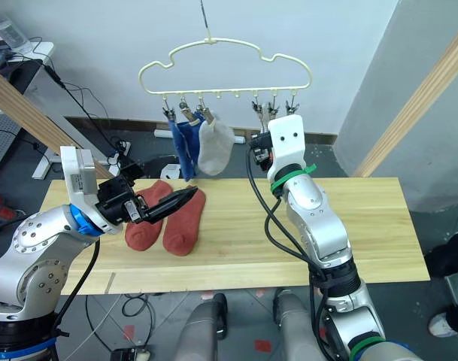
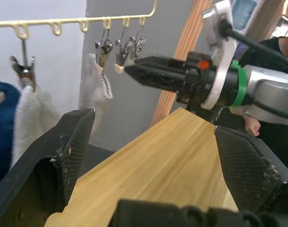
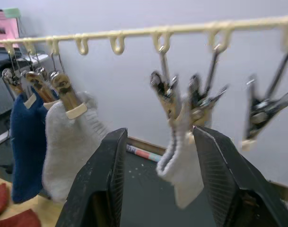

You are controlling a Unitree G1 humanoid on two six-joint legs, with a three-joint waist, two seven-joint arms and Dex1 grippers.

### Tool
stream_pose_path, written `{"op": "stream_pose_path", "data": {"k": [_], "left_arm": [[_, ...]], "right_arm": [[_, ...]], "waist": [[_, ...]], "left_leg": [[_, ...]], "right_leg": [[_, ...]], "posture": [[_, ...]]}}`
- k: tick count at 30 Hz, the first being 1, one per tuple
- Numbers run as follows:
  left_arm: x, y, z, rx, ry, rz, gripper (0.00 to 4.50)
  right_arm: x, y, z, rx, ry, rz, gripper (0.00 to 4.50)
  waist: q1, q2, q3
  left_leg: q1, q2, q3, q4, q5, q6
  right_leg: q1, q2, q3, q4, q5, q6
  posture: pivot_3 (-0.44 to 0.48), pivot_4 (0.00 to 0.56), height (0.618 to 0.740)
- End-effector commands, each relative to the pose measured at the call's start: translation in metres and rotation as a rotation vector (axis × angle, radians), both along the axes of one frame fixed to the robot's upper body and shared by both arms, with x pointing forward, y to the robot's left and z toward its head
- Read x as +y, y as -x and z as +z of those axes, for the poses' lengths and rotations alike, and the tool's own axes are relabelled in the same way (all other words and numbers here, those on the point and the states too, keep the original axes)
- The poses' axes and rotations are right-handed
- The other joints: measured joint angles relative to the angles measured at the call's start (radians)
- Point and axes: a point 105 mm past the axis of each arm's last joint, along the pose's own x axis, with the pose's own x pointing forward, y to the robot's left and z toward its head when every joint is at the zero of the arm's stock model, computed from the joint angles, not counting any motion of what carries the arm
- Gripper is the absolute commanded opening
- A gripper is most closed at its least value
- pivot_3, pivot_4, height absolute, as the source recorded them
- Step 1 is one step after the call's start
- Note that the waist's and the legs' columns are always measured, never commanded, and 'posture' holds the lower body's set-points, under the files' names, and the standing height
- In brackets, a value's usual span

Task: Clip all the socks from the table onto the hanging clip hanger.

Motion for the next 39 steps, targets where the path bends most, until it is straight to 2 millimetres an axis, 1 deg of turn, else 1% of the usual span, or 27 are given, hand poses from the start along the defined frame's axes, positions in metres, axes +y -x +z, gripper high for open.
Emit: {"op": "stream_pose_path", "data": {"k": [1,10,17,29,39], "left_arm": [[-0.001,0.004,0.01,-0.059,-0.006,0.003,4.5],[-0.003,0.005,0.01,-0.066,-0.007,-0.006,4.5],[-0.005,0.005,0.009,-0.064,-0.006,-0.012,4.5],[-0.006,0.002,0.008,-0.072,-0.012,-0.005,4.5],[-0.005,0.004,0.005,-0.061,-0.017,0.005,4.5]], "right_arm": [[-0.005,0.001,0.021,-0.093,-0.027,-0.028,2.28],[-0.019,-0.012,0.026,-0.132,-0.012,-0.135,2.28],[-0.017,-0.015,0.025,-0.117,-0.025,-0.147,2.28],[-0.006,-0.02,0.034,-0.138,-0.047,-0.113,2.28],[-0.01,-0.024,0.037,-0.147,-0.055,-0.139,2.28]], "waist": [[0.001,0.0,0.0],[0.001,0.0,0.0],[0.001,0.0,0.0],[0.001,0.0,0.0],[0.001,0.0,0.0]], "left_leg": [[0.0,0.0,0.0,0.0,0.0,0.0],[0.0,-0.001,0.0,0.0,0.0,0.0],[0.0,-0.001,0.0,0.0,0.0,0.0],[0.0,-0.001,0.0,0.001,0.0,0.0],[0.0,-0.001,0.0,0.001,0.0,0.0]], "right_leg": [[0.0,0.0,0.0,0.0,0.0,0.0],[0.0,0.0,0.0,0.0,0.0,0.0],[0.0,-0.001,0.0,0.001,0.0,0.0],[0.0,-0.001,0.0,0.001,0.0,0.0],[0.0,-0.001,0.0,0.001,0.0,0.0]], "posture": [[0.048,0.339,0.74],[0.051,0.327,0.74],[0.049,0.326,0.74],[0.05,0.331,0.74],[0.057,0.334,0.74]]}}
